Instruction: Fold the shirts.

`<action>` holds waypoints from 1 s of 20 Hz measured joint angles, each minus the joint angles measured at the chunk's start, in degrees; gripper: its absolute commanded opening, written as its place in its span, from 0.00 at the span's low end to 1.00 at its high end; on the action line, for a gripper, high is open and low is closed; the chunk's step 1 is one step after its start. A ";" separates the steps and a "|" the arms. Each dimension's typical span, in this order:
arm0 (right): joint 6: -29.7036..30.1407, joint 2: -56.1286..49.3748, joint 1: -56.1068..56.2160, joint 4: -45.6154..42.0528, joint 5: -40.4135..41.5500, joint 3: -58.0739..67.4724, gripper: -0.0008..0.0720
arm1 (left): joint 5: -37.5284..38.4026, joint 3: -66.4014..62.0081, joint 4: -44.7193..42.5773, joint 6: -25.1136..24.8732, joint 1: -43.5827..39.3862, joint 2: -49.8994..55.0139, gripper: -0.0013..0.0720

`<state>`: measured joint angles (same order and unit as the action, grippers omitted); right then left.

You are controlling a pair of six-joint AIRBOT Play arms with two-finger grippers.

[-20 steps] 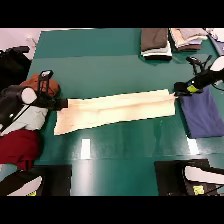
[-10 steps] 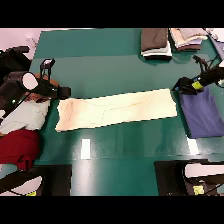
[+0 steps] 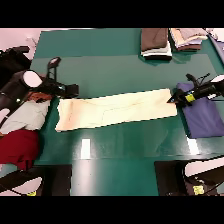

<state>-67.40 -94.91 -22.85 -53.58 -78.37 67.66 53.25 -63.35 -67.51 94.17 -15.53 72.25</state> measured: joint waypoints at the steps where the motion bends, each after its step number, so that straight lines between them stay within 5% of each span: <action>1: 0.28 -0.28 0.79 -0.09 0.96 -0.13 0.04 | -0.92 0.02 0.33 -0.02 -1.79 0.90 0.04; 11: -2.40 11.43 10.58 1.46 -2.67 13.66 0.04 | -9.05 -12.57 3.76 1.20 -18.18 20.24 0.04; 20: -8.68 20.65 23.45 1.62 -3.23 23.96 0.04 | -8.66 -21.44 5.51 1.44 -22.14 30.77 0.04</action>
<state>-76.07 -74.26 0.60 -51.96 -81.60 91.61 44.60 -84.79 -62.00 95.61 -37.67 103.02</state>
